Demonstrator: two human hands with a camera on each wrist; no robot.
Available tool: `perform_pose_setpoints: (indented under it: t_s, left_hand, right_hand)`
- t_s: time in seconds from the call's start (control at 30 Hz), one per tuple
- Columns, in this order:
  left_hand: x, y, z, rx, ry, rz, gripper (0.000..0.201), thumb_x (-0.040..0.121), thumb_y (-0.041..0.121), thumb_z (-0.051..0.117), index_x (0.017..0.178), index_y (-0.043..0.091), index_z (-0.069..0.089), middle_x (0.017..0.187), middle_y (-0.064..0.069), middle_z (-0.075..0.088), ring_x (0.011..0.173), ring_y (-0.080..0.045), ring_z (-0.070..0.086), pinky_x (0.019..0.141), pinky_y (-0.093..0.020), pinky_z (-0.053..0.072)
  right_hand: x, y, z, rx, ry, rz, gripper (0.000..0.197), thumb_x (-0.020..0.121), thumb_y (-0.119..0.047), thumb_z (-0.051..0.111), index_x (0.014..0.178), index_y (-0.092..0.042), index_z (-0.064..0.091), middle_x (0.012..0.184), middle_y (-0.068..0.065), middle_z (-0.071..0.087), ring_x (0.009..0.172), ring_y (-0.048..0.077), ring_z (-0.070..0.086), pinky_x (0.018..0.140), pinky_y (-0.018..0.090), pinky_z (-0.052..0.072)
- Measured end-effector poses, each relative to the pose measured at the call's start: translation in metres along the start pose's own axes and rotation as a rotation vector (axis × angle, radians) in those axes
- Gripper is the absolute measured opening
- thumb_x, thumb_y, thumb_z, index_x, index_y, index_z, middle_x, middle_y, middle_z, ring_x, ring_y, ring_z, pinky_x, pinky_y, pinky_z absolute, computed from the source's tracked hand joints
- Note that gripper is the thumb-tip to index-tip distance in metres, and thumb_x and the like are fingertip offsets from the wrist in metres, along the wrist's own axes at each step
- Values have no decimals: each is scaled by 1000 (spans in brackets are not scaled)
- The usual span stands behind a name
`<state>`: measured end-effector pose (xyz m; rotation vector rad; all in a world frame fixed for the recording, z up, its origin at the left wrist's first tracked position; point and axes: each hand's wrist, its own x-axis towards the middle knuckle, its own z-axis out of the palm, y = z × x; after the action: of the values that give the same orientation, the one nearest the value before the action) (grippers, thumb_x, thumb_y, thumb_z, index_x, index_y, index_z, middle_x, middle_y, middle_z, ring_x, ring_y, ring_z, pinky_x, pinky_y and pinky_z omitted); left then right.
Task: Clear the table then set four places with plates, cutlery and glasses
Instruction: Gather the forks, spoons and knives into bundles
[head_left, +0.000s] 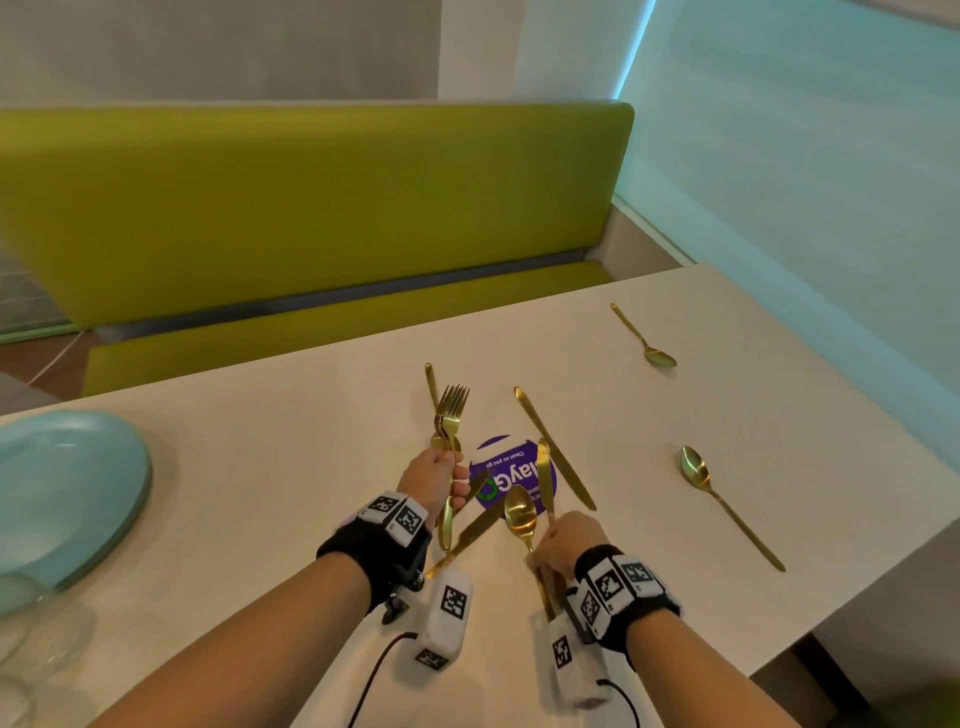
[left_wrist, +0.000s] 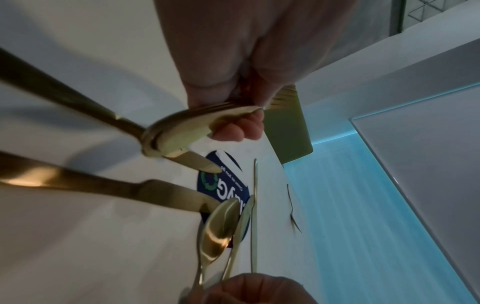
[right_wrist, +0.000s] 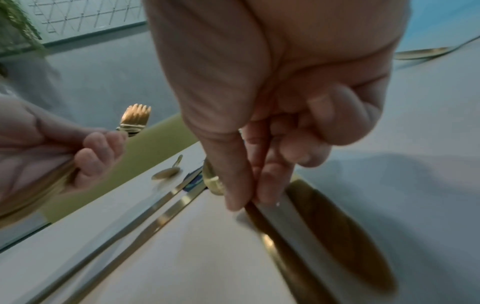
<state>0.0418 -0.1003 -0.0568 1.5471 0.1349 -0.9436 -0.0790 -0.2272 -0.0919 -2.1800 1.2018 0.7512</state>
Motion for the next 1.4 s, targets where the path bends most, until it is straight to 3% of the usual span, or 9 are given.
perform_pose_setpoints:
  t_s: [0.17,0.3,0.53,0.7,1.03,1.13,1.23,1.3,1.4]
  left_hand:
    - [-17,-7,-21,27,4,3,19,100,14,35,108,5,50,80,-6,52,61,-13,49,58,-25,46]
    - [-29,-8,-30,51,-17,6,17,101,13,35,109,5,48,85,-7,55,67,-15,55,60,-24,50]
    - [-44,-8,-28,62,-114,-1,23,99,13,40,116,0,50,91,-12,62,72,-21,62,68,-32,54]
    - [-47,-6,-32,-20,-144,-18,21,100,15,38,111,2,52,83,-12,65,68,-21,65,70,-35,56]
    - [-32,0,-51,30,-52,-2,16,96,3,42,109,7,49,83,-6,59,64,-13,55,61,-24,50]
    - [-23,4,-62,48,8,37,18,95,1,40,110,7,49,82,-4,57,66,-12,52,63,-21,49]
    - [-15,8,-78,11,59,39,22,94,-2,41,111,5,54,80,-5,57,66,-13,52,70,-23,50]
    - [-10,10,-88,-15,93,33,21,94,-3,42,108,5,55,80,-6,57,66,-14,52,73,-25,50]
    - [-5,10,-101,-50,143,23,20,94,-3,41,103,8,55,80,-5,58,66,-14,53,72,-25,50]
  right_hand:
    - [-20,-6,6,-6,-5,-23,26,88,-34,60,93,-8,64,102,5,68,93,18,66,87,25,53]
    - [-32,-17,-5,400,-26,-147,18,87,-23,59,70,-19,59,64,-3,54,53,7,46,51,18,40]
    - [-48,-60,-22,700,-169,-347,23,88,-28,62,67,-18,63,55,-5,54,52,9,44,52,21,38]
    - [-47,-76,-17,641,-204,-361,23,92,-30,56,83,-12,67,63,-2,56,50,8,42,48,20,35]
    - [-30,-114,-18,434,-134,-393,21,92,-36,55,77,-22,59,68,-6,52,56,6,43,50,18,33]
    - [-9,-127,-25,333,16,-382,27,92,-35,53,78,-15,64,79,1,61,69,15,56,69,27,47]
    - [16,-139,-36,86,174,-284,35,93,-33,51,110,-6,66,110,10,66,105,27,61,96,35,49]
    - [28,-148,-42,-44,216,-270,35,95,-30,48,112,-5,66,114,10,66,108,26,61,93,29,48]
    - [46,-162,-44,-120,224,-256,32,95,-29,47,104,-4,67,110,11,67,98,26,63,72,25,45]
